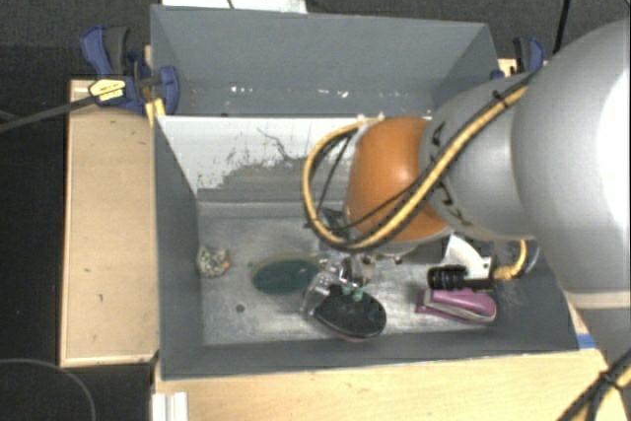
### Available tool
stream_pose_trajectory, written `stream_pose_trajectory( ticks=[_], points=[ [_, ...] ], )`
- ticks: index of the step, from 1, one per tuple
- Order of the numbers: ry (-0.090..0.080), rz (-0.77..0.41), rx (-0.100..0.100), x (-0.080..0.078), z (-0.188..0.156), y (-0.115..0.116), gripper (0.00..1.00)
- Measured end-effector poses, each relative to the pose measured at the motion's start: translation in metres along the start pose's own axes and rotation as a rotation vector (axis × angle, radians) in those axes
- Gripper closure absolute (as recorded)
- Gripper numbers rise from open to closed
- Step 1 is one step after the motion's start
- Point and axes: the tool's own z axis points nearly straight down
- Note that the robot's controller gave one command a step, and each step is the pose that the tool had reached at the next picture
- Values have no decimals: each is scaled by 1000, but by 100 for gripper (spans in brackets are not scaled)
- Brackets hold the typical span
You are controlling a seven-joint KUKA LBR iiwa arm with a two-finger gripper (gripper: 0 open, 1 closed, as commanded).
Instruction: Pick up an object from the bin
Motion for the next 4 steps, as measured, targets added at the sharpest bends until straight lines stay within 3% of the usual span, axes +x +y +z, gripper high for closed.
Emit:
stream_pose_trajectory(
  ticks=[1, 2, 3, 4],
  points=[
    [-8, 248, -7, 20, 33, -2, 0],
    [-5, 251, -5, 19, 32, -1, 0],
    [-12, 256, -9, 16, 30, 0, 100],
    [-5, 252, -4, 15, -15, 0, 100]
  ],
)
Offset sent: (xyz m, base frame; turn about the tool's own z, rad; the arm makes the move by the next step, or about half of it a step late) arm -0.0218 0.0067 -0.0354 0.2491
